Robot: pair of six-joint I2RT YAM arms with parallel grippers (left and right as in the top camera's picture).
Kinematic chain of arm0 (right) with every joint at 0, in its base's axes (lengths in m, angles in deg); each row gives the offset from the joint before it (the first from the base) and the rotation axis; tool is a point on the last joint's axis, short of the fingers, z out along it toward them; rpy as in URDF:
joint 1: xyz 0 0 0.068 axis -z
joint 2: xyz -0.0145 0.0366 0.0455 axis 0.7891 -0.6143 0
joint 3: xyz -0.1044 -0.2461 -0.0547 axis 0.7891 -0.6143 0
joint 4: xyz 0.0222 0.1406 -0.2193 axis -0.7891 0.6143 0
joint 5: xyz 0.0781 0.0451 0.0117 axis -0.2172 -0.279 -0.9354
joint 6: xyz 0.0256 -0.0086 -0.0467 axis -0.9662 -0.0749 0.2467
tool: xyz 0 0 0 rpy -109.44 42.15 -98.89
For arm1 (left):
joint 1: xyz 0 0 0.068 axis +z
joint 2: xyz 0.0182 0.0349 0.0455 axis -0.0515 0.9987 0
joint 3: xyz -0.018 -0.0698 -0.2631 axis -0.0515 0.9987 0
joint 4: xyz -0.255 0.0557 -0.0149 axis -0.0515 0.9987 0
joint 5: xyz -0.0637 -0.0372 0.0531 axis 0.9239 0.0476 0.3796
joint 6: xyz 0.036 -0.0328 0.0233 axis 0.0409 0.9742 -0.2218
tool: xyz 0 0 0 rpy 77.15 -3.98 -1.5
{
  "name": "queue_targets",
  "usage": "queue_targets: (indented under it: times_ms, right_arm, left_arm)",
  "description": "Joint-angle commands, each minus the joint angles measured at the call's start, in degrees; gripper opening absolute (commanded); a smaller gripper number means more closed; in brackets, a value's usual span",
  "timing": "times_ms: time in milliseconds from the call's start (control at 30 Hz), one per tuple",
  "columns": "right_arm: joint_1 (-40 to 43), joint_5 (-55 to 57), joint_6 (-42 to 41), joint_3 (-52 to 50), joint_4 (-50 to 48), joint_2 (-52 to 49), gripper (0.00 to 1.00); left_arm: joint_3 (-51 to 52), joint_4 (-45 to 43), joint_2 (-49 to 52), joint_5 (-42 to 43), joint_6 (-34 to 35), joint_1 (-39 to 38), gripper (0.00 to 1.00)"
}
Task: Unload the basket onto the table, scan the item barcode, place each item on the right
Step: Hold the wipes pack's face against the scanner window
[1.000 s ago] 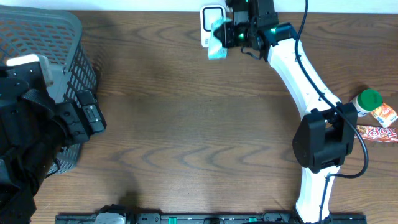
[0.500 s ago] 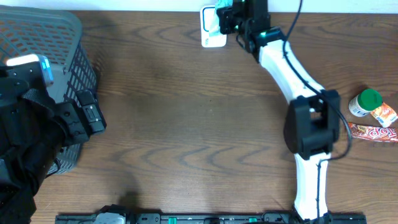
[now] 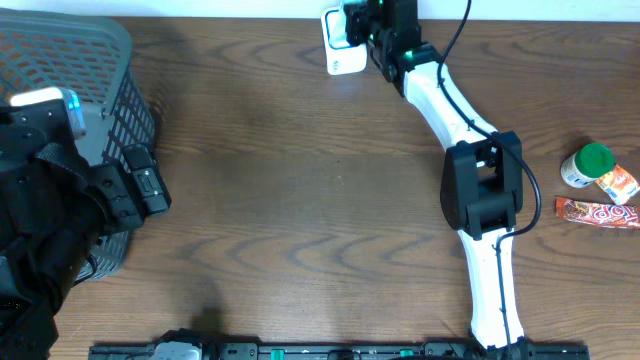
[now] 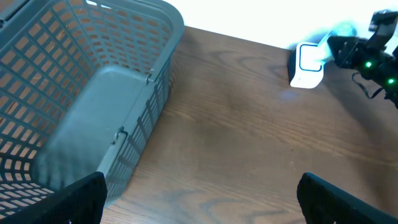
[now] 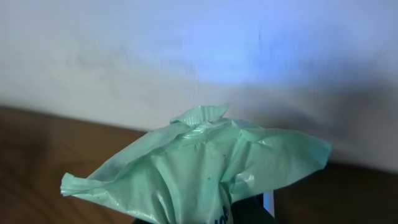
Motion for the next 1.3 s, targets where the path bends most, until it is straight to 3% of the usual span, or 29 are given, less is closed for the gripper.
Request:
queue_targets:
  times_ms: [0,1067,1167,1267]
  right_arm:
    - [-1.3,3.0,-0.5,1.2,-0.5,-0.2,0.08]
    - [-2.3,8.1,-0.5,1.2,-1.7,-6.6,0.15]
    - [-2.3,8.1,-0.5,3.5,2.4,-6.5,0.15]
    - [-2.5,8.1,0.2,10.1,12.3,-6.3,0.07]
  left_arm:
    - [0.0,4.5,-0.3,-0.5,0.3,-0.2,0.98]
    - [0.0,4.5,-0.3,-0.5,0.3,-0.2,0.98]
    - [0.0,4.5,-0.3,-0.5,0.3,-0.2,0.98]
    - [0.0,4.5,-0.3,-0.5,0.3,-0.2,0.98]
